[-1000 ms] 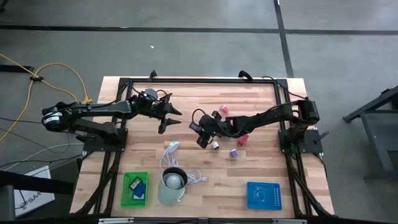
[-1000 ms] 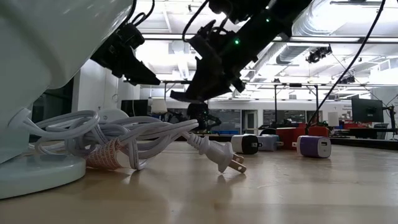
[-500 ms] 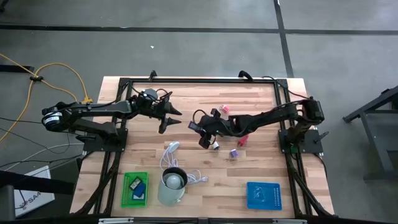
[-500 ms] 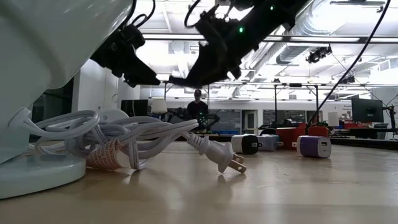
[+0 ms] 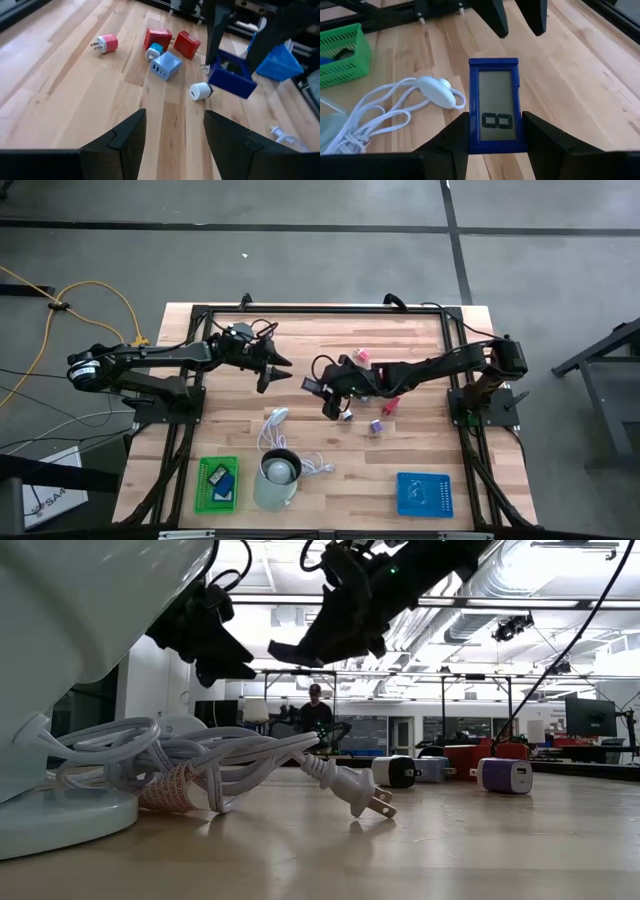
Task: Pick & Place Office items
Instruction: Put the dark blue digital timer into the green basket
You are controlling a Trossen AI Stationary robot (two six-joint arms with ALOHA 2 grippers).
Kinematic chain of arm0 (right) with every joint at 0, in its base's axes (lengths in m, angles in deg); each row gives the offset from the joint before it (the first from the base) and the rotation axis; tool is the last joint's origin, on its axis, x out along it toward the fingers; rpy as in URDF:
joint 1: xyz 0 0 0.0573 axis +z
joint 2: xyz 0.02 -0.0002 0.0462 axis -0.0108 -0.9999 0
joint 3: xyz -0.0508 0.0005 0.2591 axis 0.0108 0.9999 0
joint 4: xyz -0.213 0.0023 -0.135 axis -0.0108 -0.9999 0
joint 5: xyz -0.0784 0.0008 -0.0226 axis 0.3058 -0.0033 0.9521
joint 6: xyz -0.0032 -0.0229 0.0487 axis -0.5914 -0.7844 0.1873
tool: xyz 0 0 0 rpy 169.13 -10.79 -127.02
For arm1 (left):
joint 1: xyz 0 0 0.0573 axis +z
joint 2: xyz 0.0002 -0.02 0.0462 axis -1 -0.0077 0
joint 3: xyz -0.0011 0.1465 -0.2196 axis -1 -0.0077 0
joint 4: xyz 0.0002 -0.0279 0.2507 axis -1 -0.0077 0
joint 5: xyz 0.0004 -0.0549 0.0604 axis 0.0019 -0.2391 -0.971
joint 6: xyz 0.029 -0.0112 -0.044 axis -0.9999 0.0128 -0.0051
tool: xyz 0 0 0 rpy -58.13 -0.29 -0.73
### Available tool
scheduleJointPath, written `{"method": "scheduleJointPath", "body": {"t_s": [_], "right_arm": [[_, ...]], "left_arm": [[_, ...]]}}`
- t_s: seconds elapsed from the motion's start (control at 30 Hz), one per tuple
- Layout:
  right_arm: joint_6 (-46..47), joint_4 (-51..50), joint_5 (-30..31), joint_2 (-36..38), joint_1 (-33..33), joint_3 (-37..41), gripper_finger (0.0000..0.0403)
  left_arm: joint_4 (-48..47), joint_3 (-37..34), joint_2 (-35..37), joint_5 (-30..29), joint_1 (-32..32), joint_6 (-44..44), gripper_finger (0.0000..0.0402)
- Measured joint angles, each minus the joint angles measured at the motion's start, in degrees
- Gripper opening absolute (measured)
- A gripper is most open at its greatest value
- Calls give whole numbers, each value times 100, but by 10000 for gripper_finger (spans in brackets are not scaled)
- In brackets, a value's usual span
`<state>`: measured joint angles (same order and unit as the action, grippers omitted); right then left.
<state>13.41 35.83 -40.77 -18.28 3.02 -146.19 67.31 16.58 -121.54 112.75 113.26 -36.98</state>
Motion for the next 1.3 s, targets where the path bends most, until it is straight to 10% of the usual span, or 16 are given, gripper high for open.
{"method": "scheduleJointPath", "body": {"t_s": [0.2,0.67,1.3], "right_arm": [[-9,-2,53,-1,44,0,148],[127,5,-276,-2,176,0,148],[713,432,-1192,-9,366,0,148]], "left_arm": [[0,0,0,0,-1,215,193],[124,1,0,-20,-905,-4101,193],[726,2,2,-960,-2131,-6841,193]]}}
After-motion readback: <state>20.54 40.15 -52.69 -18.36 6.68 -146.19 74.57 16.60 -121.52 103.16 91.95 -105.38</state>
